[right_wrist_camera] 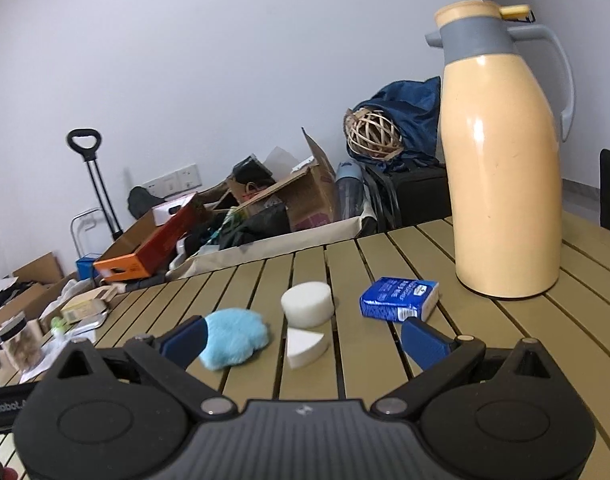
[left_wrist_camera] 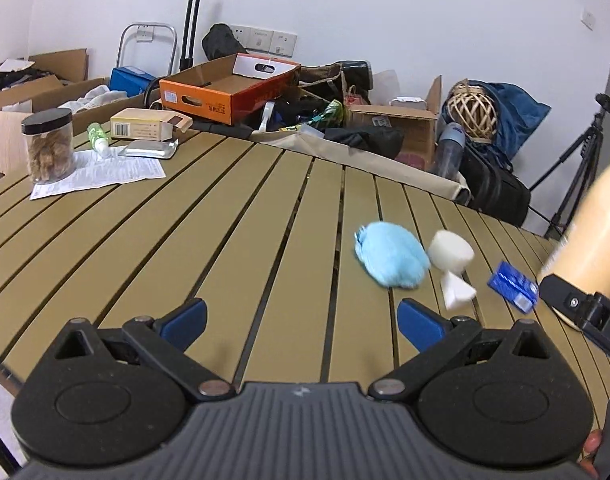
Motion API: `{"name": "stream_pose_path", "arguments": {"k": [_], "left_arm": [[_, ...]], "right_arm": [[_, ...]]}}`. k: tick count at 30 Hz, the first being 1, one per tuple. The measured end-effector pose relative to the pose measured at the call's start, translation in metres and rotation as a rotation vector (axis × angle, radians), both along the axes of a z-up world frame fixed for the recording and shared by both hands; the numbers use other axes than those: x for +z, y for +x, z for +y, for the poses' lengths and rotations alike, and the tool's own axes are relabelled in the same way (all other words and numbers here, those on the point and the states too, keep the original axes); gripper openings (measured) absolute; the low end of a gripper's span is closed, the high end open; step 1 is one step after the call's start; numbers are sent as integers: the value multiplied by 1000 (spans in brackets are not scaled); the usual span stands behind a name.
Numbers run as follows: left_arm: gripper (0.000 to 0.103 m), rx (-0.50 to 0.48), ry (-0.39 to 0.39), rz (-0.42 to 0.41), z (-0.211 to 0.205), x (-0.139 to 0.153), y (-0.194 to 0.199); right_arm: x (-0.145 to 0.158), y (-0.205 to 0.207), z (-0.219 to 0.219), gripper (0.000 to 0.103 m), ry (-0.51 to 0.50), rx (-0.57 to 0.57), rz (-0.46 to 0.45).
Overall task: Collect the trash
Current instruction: 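Grasp the white wedge sponge with the right gripper and lift it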
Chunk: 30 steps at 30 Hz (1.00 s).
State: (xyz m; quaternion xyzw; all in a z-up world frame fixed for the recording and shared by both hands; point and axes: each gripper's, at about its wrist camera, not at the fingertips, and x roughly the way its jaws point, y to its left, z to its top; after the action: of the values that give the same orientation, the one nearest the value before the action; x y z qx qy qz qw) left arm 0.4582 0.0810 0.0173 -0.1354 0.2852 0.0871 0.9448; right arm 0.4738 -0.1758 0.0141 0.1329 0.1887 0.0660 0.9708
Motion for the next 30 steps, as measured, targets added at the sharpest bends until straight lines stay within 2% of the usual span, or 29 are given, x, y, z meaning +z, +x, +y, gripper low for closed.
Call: {"name": "stream_pose_path", "arguments": {"k": [3, 9, 13, 19, 22, 30], "left_arm": [[103, 14, -13, 19, 4, -3, 24], [103, 33, 16, 25, 6, -1, 62], [103, 56, 23, 35, 11, -5, 77], [103, 71, 9, 60, 17, -13, 89], [103, 70, 14, 70, 15, -16, 90], [103, 57, 25, 74, 12, -18, 89]], "right_arm": [[-5, 23, 4, 103, -7, -18, 27], [-16, 66, 13, 103, -1, -16, 96], [-22, 89, 26, 103, -64, -7, 142], [-36, 108, 41, 94, -127, 5, 181], [-40, 112, 44, 84, -131, 15, 199], [-47, 116, 48, 75, -151, 28, 239]]}}
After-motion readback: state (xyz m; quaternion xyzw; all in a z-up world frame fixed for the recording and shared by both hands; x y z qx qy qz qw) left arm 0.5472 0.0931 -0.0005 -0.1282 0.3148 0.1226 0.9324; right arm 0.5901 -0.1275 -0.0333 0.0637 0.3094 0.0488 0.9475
